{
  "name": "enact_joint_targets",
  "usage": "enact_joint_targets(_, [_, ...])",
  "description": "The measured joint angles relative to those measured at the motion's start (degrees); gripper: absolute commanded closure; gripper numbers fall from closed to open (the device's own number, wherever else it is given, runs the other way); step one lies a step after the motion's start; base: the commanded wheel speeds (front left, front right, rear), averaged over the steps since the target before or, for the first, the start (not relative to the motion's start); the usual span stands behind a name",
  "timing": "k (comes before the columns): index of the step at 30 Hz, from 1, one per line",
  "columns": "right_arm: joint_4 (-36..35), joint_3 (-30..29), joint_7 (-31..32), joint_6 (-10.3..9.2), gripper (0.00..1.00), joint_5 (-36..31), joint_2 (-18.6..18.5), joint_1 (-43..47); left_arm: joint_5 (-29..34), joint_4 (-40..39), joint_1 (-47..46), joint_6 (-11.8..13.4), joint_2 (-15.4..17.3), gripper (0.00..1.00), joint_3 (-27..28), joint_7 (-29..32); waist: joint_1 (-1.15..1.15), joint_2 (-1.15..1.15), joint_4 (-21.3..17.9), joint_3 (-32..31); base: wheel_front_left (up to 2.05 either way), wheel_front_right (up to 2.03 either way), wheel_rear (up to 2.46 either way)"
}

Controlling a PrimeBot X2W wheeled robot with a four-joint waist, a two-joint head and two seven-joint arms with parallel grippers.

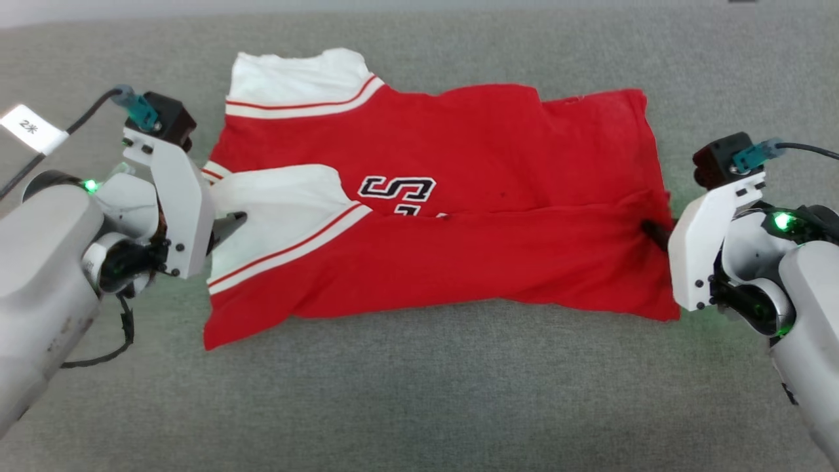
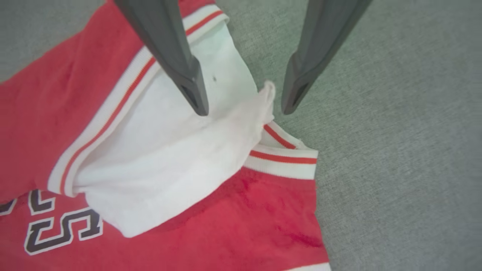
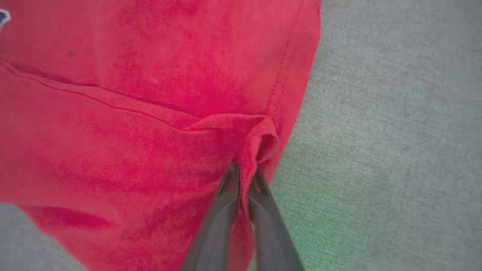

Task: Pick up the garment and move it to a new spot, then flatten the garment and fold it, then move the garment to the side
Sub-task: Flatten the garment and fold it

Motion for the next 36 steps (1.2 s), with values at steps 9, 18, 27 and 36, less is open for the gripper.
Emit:
enact_joint_targets(9, [-6.02, -3.72, -6.05, 0.0, 0.0, 0.19, -2.55, 3.38, -1.74, -7.86, 1.74, 4.52, 3.01, 0.0, 0.48, 2.07, 0.0, 0.0, 2.06, -4.06, 0.0, 0.0, 0.0])
enact_joint_targets(18, [-17.98, -14.5, -16.73, 0.0, 0.0, -6.55, 0.33, 12.23, -8.2, -20.16, 8.33, 14.63, 6.8, 0.0, 0.67, 8.42, 0.0, 0.0, 3.21, -7.06, 0.0, 0.0, 0.0])
enact_joint_targets(27, [-28.87, -22.49, -19.36, 0.0, 0.0, -11.83, 6.45, 22.75, -12.0, -24.28, 13.4, 19.49, 8.84, 0.0, 0.63, 9.67, 0.0, 0.0, 1.04, -7.26, 0.0, 0.0, 0.0])
enact_joint_targets(36, [-35.0, -26.21, -18.59, 0.0, 0.0, -13.96, 11.74, 30.15, -12.57, -16.45, 16.01, 17.28, 7.33, 0.0, 1.36, 5.5, 0.0, 0.0, -1.15, -6.12, 0.0, 0.0, 0.0])
